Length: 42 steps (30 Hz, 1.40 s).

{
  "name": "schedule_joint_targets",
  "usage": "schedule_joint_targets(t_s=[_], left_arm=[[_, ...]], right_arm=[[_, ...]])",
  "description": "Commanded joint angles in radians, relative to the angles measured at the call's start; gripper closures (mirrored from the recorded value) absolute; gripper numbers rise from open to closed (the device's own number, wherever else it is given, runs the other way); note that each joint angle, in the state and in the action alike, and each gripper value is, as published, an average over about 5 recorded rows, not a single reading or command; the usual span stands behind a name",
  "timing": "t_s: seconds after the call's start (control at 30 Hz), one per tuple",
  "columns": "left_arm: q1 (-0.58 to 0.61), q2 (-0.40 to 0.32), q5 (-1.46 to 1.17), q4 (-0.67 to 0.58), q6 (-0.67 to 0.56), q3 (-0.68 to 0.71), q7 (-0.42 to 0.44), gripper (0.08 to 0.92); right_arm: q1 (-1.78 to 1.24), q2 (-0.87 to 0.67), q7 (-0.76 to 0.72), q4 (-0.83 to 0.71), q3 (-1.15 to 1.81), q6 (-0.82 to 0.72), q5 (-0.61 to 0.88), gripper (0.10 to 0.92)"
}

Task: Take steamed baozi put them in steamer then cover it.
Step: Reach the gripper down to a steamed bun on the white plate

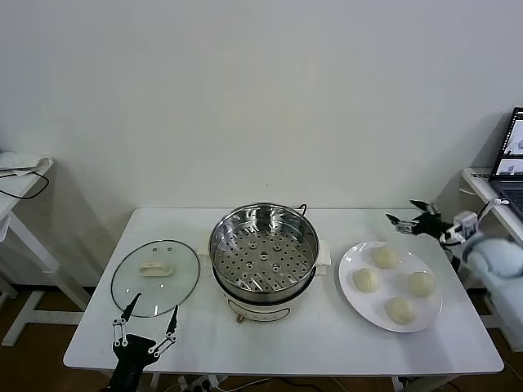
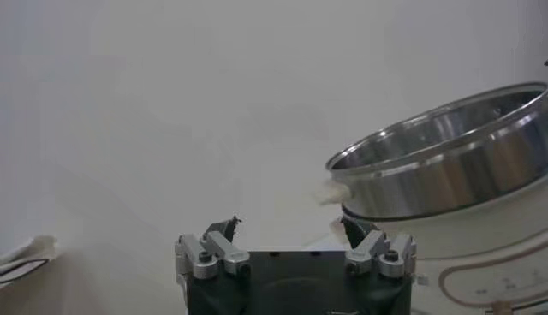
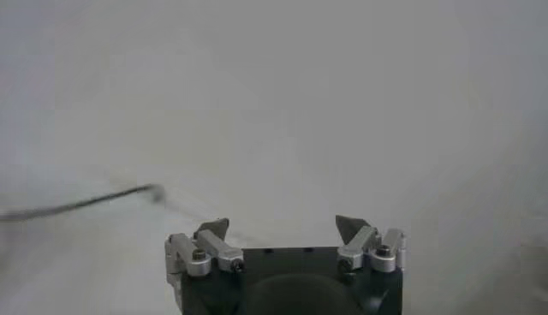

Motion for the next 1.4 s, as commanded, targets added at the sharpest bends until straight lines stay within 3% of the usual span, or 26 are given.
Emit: schedule_joint_targets(t_s=[0.03,0.2,0.43,0.8,1.27,1.4], left_arm=[[0.001,-0.008,-0.014,0.0,0.012,-0.013,-0.011,0.177],[0.007,-0.012,-0.015,-0.004,0.009,-0.023,-0.015,0.177],[0.03,-0.019,-0.012,-0.01,-0.005,-0.028,-0.016,0.177],[0.041,-0.024,-0.009,-0.004,-0.016,-0.036,-0.024,0.177],[0.044,-0.025,-0.007,-0.002,-0.019,-0.038,-0.032,0.177],[0.044,-0.026,-0.007,-0.004,-0.019,-0.039,-0.034,0.177]], right_arm=[[0.466,0.03,-0.613,-0.268,-0.4,0.079,-0.442,0.203],[0.484,0.127,-0.627,-0.325,-0.443,0.131,-0.613,0.203],[0.454,0.267,-0.497,-0.442,-0.428,0.158,-0.751,0.203],[0.39,0.346,-0.387,-0.528,-0.383,0.163,-0.797,0.203],[0.35,0.357,-0.332,-0.531,-0.368,0.165,-0.762,0.204],[0.351,0.355,-0.32,-0.515,-0.376,0.165,-0.751,0.239]])
